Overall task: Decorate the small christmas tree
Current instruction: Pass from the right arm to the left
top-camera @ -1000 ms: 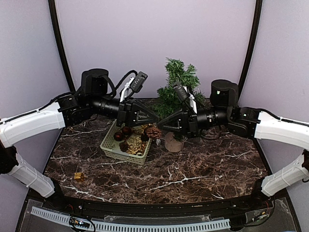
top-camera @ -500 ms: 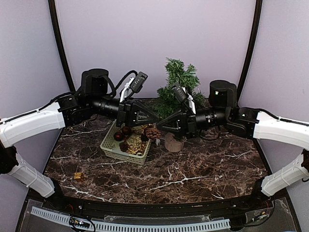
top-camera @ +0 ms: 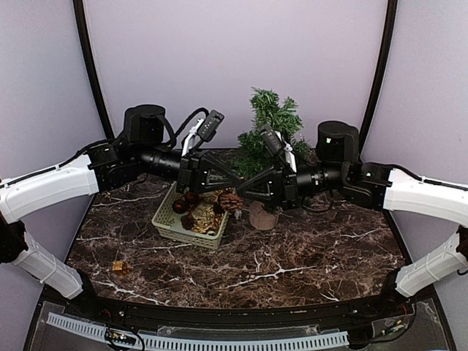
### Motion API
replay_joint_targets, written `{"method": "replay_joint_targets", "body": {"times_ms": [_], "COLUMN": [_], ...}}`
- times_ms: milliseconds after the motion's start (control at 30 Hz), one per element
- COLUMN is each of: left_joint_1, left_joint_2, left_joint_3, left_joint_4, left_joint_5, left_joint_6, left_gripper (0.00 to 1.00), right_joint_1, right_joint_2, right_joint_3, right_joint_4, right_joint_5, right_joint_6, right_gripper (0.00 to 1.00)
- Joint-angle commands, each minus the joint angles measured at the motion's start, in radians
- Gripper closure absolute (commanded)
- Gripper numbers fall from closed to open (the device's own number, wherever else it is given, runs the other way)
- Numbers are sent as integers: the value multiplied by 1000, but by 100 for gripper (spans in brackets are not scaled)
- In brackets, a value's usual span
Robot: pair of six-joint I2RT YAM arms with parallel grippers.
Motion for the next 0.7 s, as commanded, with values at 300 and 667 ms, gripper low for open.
{"method": "replay_joint_targets", "body": {"times_ms": [300, 667], "left_joint_1": [-3, -2], "left_joint_2": [-7, -38], "left_joint_3": [17, -17], "left_joint_4": [29, 83], "left_joint_5": [42, 81], "left_joint_6": [-5, -26], "left_gripper": [86, 100], "right_joint_1": [9, 9], "right_joint_2": [4, -2], "right_joint_3": [24, 15], "right_joint_4": [63, 58], "right_joint_5": [-18, 12], "right_joint_6": [10, 6], "right_gripper": [100, 100]}}
